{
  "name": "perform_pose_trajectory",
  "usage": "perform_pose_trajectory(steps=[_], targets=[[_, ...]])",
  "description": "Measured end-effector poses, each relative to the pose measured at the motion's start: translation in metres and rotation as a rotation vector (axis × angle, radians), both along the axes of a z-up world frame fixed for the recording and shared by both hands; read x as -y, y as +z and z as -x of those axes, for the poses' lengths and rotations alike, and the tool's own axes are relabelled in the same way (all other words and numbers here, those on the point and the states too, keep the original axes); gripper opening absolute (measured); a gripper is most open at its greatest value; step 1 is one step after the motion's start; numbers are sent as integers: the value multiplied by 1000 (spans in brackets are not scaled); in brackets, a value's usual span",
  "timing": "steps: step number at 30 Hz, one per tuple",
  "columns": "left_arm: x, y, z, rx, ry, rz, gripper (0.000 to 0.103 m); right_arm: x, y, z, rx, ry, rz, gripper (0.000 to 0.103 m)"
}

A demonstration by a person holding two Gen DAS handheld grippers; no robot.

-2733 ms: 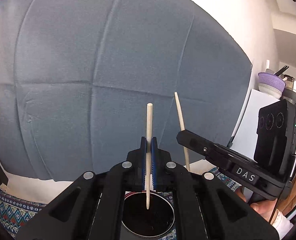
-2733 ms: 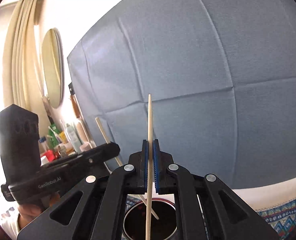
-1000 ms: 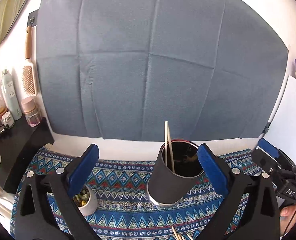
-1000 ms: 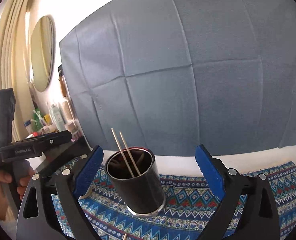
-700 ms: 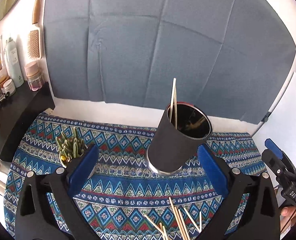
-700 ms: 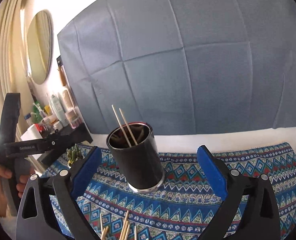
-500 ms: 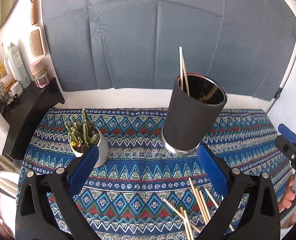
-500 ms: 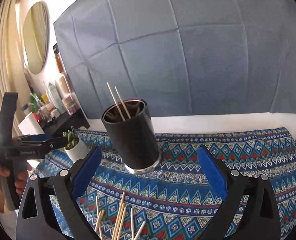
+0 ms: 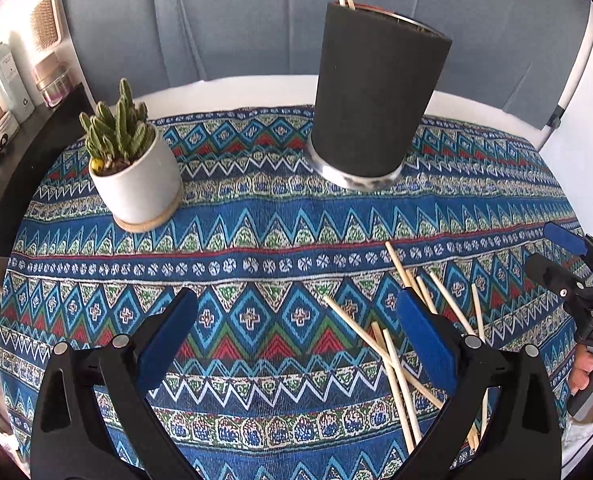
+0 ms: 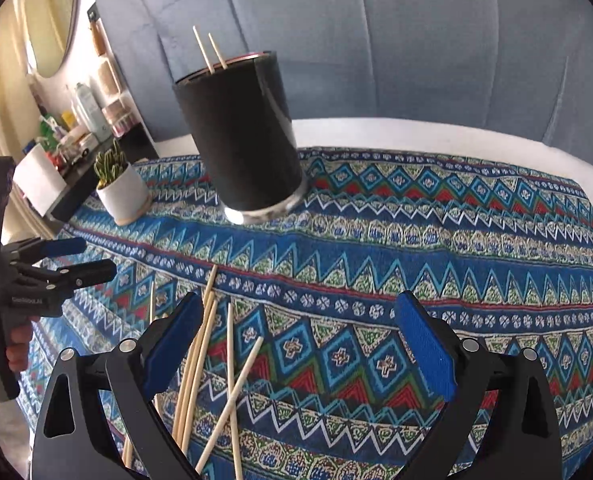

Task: Organize utensils
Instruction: 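Return both tools to the stick pile and close each on one stick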

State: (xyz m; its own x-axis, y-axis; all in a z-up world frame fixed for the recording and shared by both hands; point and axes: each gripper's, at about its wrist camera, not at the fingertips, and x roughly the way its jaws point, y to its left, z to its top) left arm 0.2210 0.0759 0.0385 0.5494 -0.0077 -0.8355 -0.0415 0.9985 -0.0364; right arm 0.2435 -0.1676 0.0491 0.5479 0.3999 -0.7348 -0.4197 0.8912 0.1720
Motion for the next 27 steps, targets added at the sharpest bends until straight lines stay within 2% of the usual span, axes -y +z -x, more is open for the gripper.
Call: perform_pose_trajectory(steps=[3, 10, 15, 21, 24, 26, 27], targets=[[2, -10, 6, -16, -5, -7, 97, -4, -14, 6, -28, 10, 30, 92], [10, -30, 20, -67, -25, 33, 97, -10, -36, 13, -95, 10, 89, 92], [11, -40, 22, -104, 1, 90, 97, -11, -43, 17, -110, 10, 105, 92], [15, -50, 23, -176, 4, 217, 97, -12, -46, 19, -120, 11, 113, 92], [18, -50, 23, -162, 15, 215, 97, -12, -46, 19, -127, -3, 121, 91], [21, -49, 23, -152, 21, 211, 90, -12, -46, 20, -127, -7, 123, 90], [24, -49, 23, -140, 23, 189, 80, -13, -46, 21, -128, -4, 126, 90]])
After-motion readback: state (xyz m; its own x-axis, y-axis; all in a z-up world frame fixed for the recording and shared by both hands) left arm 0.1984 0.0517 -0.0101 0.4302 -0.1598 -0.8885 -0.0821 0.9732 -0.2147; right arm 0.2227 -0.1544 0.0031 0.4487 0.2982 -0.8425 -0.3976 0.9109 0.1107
